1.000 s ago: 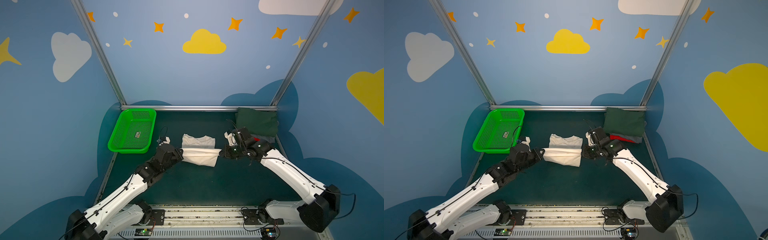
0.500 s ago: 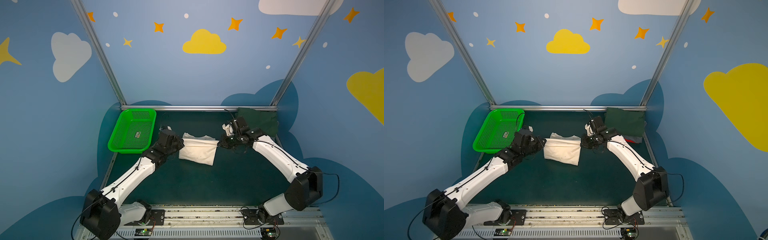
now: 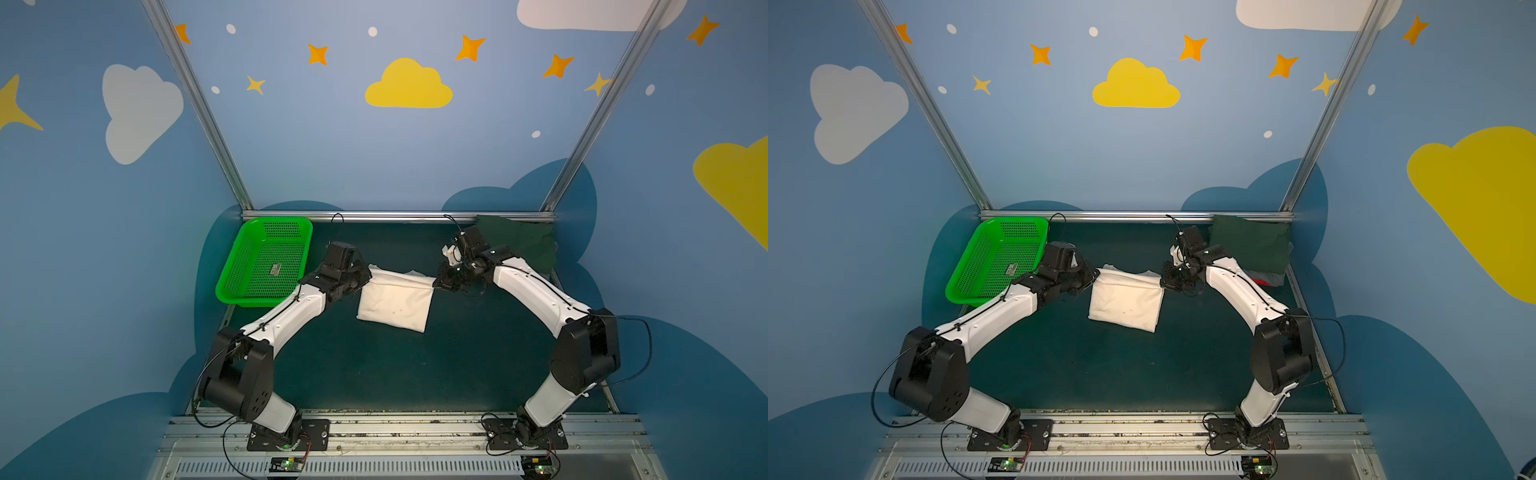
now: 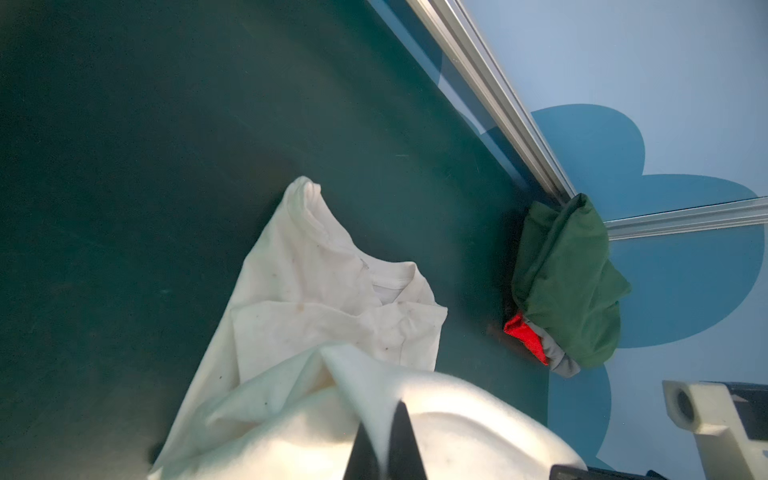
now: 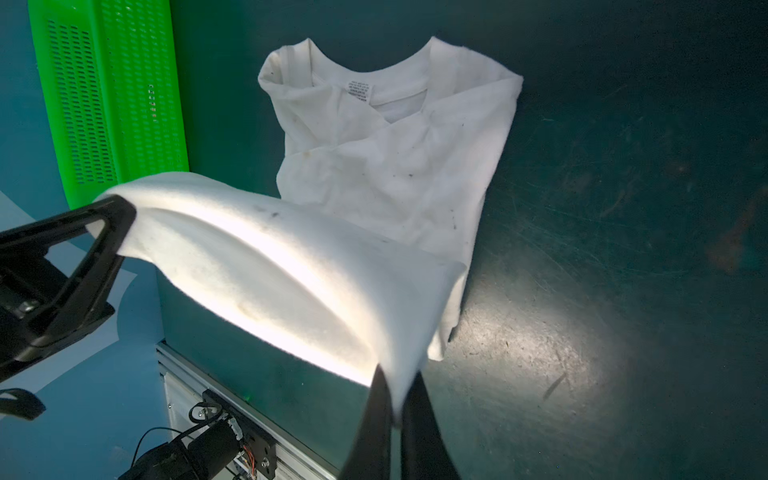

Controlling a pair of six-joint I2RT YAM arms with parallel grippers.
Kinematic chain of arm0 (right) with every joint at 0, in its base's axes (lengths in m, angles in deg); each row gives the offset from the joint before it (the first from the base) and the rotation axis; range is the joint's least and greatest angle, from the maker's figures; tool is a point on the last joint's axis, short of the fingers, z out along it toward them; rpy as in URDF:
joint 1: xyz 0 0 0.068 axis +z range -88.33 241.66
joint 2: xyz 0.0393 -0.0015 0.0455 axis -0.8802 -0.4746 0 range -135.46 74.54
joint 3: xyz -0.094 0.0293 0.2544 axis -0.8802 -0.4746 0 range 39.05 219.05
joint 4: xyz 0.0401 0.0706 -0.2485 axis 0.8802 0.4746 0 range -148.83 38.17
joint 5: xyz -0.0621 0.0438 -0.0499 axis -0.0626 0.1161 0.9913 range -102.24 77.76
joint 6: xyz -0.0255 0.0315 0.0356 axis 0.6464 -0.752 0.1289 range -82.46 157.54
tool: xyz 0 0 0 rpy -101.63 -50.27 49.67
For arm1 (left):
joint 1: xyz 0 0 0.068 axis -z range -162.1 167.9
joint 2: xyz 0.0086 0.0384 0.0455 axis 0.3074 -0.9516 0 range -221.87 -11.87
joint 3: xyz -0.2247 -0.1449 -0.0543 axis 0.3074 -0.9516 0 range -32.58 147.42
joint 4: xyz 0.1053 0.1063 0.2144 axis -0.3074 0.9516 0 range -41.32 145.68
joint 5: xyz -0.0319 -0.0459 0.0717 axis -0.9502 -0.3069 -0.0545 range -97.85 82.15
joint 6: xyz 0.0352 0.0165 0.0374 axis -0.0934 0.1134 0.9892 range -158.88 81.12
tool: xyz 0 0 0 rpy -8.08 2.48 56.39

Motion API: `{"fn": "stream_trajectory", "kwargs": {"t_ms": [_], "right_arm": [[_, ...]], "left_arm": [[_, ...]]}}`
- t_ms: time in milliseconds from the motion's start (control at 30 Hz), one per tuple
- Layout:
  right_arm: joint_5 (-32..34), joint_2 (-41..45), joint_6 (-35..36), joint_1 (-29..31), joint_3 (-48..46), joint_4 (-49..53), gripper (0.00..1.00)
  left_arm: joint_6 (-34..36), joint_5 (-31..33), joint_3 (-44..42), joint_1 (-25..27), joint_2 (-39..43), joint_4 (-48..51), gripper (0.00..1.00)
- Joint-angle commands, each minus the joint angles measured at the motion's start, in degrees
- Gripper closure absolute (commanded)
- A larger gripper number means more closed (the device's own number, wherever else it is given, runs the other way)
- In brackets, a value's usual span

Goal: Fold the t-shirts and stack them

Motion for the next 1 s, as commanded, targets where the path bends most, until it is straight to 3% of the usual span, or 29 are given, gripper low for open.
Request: {"fn": "stream_trajectory", "kwargs": {"t_ms": [0,233,267,300,333,367,467,500,633,800,967], "right_arm": [[0.4,-2.4,0.4,-1.3,2.6,1.7,1.0],[-1.3,-11.2,2.5,-3.5,8.6,1.8,1.0],[-1.5,-13.0,3.1,-3.9,9.8,1.5,0.97],[-1.5,-15.2,3.5,-4.6,11.4,1.4,0.69],[-1.0,-16.8,3.5,-5.2,12.5,1.4,0.48],[-0.7,-18.5,3.6,-5.8,13.7,1.6,0.36],[-1.7,-20.2,4.8,-6.8,15.4,2.4,0.16],[-1.3,-19.5,5.4,-6.7,14.5,2.1,0.14],[-1.6,-15.7,5.4,-6.6,8.9,0.0,0.12],[-5.0,-14.0,3.1,-6.6,1.4,-5.4,0.12],[-4.8,-16.2,1.6,-5.9,-0.6,-9.4,0.13]], "left_arm": [[1.7,-2.6,3.5,-1.4,-2.9,-1.1,0.97],[0.9,-2.3,7.1,-3.0,-9.3,-2.0,0.97],[0.6,-1.1,7.2,-3.3,-10.5,-3.2,0.93],[0.8,1.5,7.6,-3.7,-12.0,-4.9,0.74],[1.1,2.8,8.4,-4.1,-13.9,-5.8,0.56],[1.4,2.5,10.2,-4.8,-16.2,-6.1,0.47],[4.7,1.7,15.9,-6.4,-20.8,-3.7,0.07],[5.9,2.5,16.7,-6.5,-21.2,-3.0,0.04],[8.4,3.6,15.6,-6.7,-20.2,-1.3,0.02],[7.3,-3.6,9.0,-6.7,-17.7,-5.3,0.04],[7.1,-6.8,2.4,-6.3,-15.7,-7.6,0.09]]}}
